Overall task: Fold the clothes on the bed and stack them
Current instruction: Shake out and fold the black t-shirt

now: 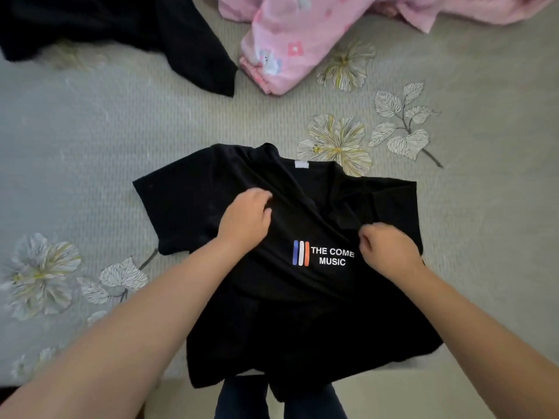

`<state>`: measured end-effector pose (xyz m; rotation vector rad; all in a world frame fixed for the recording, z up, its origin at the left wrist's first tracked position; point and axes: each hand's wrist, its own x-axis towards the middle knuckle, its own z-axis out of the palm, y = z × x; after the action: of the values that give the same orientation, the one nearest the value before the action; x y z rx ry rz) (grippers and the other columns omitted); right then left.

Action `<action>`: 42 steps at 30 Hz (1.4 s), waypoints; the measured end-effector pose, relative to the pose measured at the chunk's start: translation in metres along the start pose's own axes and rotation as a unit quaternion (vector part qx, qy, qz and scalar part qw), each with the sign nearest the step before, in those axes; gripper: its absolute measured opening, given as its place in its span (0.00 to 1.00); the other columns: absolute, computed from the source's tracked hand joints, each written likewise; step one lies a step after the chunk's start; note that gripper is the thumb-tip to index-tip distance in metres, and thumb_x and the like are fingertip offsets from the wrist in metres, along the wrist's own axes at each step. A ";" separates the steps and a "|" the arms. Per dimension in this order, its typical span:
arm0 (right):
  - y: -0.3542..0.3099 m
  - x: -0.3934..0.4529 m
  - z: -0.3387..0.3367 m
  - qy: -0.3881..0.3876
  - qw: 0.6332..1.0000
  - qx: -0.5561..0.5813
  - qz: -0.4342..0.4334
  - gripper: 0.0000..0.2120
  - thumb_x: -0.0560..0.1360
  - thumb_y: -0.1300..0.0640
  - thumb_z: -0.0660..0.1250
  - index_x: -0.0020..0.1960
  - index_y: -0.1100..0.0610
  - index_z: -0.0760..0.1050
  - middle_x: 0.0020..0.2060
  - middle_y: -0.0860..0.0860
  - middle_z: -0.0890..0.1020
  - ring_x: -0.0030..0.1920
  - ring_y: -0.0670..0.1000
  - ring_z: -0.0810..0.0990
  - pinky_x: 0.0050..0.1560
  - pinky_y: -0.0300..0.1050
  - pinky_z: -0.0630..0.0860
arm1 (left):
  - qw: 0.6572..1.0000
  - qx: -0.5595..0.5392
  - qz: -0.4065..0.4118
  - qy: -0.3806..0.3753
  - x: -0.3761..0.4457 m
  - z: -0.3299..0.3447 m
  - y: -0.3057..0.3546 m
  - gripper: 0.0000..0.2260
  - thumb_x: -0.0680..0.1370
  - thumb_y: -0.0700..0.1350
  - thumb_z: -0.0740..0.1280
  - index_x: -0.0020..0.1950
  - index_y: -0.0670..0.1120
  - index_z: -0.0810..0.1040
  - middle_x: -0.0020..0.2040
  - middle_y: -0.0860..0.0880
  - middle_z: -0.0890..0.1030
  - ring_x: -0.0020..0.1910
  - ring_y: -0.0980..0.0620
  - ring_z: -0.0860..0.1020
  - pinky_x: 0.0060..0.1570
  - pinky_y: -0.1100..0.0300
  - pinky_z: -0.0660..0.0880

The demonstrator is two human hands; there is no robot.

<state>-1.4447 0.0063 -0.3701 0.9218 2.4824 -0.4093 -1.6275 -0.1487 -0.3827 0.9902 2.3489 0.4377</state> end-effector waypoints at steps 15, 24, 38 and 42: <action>0.046 0.091 -0.064 0.090 0.943 0.319 -0.004 0.02 0.72 0.65 0.65 0.43 0.62 0.77 0.31 0.50 0.75 0.38 0.54 0.74 0.33 0.39 0.63 | 1.000 0.026 -0.014 -0.006 0.072 -0.047 -0.003 0.05 0.74 0.38 0.62 0.39 0.41 0.68 0.40 0.46 0.70 0.46 0.45 0.69 0.50 0.53 0.64; 0.059 0.073 -0.212 0.269 0.921 0.261 -0.110 0.07 0.75 0.65 0.64 0.51 0.66 0.77 0.42 0.60 0.80 0.43 0.56 0.76 0.37 0.39 0.61 | 0.969 -0.240 -0.015 0.061 0.051 -0.184 0.091 0.04 0.68 0.43 0.57 0.33 0.44 0.66 0.29 0.52 0.65 0.27 0.58 0.65 0.26 0.68 0.61; 0.061 -0.121 -0.367 0.637 0.743 0.095 -0.182 0.06 0.67 0.67 0.65 0.41 0.67 0.80 0.35 0.63 0.79 0.38 0.67 0.77 0.38 0.57 0.75 | 0.872 0.123 0.210 0.424 -0.096 -0.315 0.224 0.16 0.77 0.47 0.57 0.53 0.38 0.79 0.44 0.38 0.78 0.44 0.40 0.76 0.37 0.52 0.69; 0.072 -0.204 -0.354 0.671 0.718 0.075 -0.168 0.10 0.70 0.63 0.62 0.41 0.66 0.81 0.34 0.63 0.78 0.38 0.66 0.77 0.38 0.55 0.74 | 0.858 0.156 0.191 0.450 -0.168 -0.307 0.234 0.11 0.79 0.43 0.61 0.50 0.36 0.77 0.44 0.37 0.76 0.43 0.39 0.75 0.36 0.51 0.67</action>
<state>-1.3703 0.0985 0.0276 0.9871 4.0491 0.0594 -1.5846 -0.1389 0.0355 1.6989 3.1094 0.8305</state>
